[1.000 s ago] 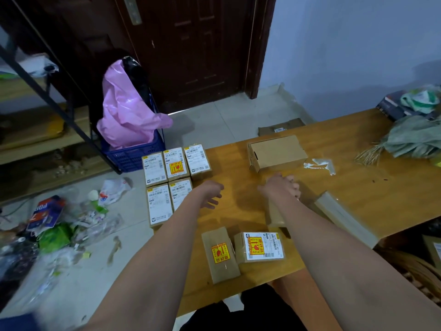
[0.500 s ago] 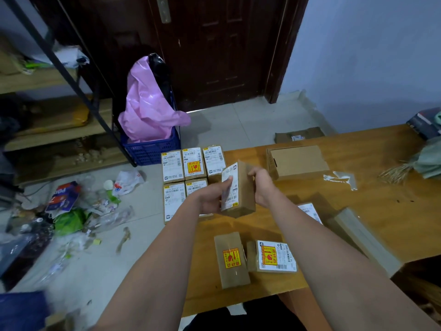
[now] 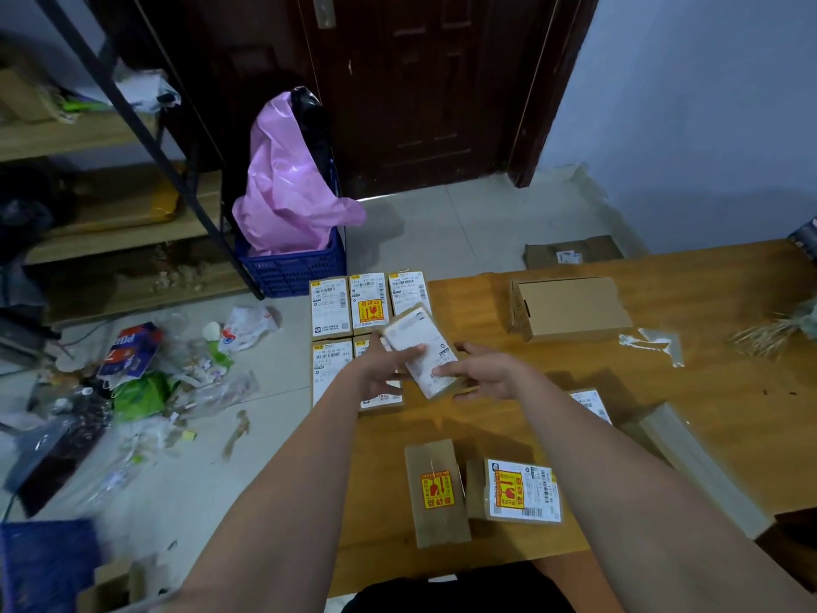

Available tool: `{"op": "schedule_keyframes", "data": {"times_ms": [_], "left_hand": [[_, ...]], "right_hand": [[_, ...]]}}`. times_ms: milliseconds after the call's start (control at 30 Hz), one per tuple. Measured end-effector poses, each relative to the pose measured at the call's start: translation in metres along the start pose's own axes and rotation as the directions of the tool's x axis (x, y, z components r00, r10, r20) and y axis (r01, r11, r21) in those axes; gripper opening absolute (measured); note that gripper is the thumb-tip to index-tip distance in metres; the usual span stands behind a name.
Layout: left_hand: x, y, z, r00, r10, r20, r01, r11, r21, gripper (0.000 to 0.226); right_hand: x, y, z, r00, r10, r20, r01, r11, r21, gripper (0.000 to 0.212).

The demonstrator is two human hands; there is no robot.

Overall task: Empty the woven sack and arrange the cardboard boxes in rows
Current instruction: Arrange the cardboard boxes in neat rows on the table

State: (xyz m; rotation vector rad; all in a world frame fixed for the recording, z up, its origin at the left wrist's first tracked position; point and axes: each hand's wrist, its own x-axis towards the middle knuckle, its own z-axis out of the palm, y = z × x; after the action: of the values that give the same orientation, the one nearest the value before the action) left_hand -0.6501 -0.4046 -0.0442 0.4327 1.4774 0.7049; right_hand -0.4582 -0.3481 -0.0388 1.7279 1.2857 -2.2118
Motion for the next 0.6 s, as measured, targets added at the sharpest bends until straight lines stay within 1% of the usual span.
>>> {"op": "schedule_keyframes", "data": {"times_ms": [67,100,133,200,233,300,367,400,433,467,500,533,567,600], "left_hand": [[0.006,0.003,-0.012,0.993,0.106,-0.052,-0.098,0.986,0.133,0.096],[0.007,0.006,-0.018,0.99,0.135,-0.031,-0.127,0.975,0.183,0.092],[0.009,0.008,-0.023,0.992,0.122,0.028,-0.125,0.969,0.213,0.088],[0.01,0.012,-0.03,0.988,0.034,0.152,-0.078,0.953,0.293,0.083],[0.011,0.012,-0.032,0.985,0.013,0.172,-0.069,0.943,0.326,0.08],[0.014,0.012,-0.035,0.991,0.023,0.135,-0.066,0.945,0.32,0.074],[0.017,0.011,-0.038,0.996,0.004,0.086,-0.024,0.973,0.231,0.073],[0.018,0.009,-0.039,0.996,-0.014,0.083,-0.001,0.984,0.177,0.074],[0.018,0.008,-0.04,0.996,-0.024,0.084,0.012,0.991,0.133,0.076],[0.02,0.007,-0.04,0.996,-0.027,0.086,0.017,0.993,0.117,0.078],[0.023,0.005,-0.04,0.995,-0.031,0.092,0.021,0.993,0.115,0.08],[0.024,0.006,-0.04,0.994,-0.037,0.105,0.024,0.992,0.127,0.08],[0.023,0.008,-0.039,0.992,-0.037,0.121,0.02,0.99,0.142,0.078],[0.024,0.01,-0.039,0.991,-0.034,0.129,0.012,0.986,0.167,0.073]], "right_hand": [[0.001,-0.004,-0.01,1.0,-0.029,0.01,0.03,0.998,-0.063,0.073],[0.001,-0.007,-0.015,0.999,-0.035,0.031,0.038,0.995,-0.096,0.076],[0.0,-0.01,-0.02,0.998,-0.034,0.054,0.04,0.992,-0.119,0.08],[-0.002,-0.017,-0.024,0.995,-0.026,0.093,0.037,0.992,-0.117,0.088],[-0.002,-0.021,-0.024,0.995,-0.03,0.098,0.041,0.993,-0.107,0.092],[0.004,-0.025,-0.021,0.998,-0.056,0.041,0.057,0.998,-0.04,0.101],[0.016,-0.026,-0.018,0.991,-0.089,-0.1,0.098,0.991,0.092,0.105],[0.022,-0.025,-0.017,0.984,-0.078,-0.163,0.105,0.981,0.164,0.104],[0.026,-0.024,-0.013,0.981,-0.044,-0.191,0.087,0.97,0.226,0.1],[0.029,-0.023,-0.009,0.986,-0.009,-0.168,0.057,0.957,0.285,0.089],[0.031,-0.021,-0.003,0.995,0.009,-0.101,0.025,0.944,0.33,0.073],[0.034,-0.02,0.003,1.0,0.001,-0.027,0.01,0.927,0.374,0.056],[0.035,-0.02,0.009,1.0,-0.02,0.008,0.015,0.912,0.409,0.045],[0.04,-0.02,0.014,0.999,-0.041,-0.005,0.039,0.896,0.443,0.041]]}}
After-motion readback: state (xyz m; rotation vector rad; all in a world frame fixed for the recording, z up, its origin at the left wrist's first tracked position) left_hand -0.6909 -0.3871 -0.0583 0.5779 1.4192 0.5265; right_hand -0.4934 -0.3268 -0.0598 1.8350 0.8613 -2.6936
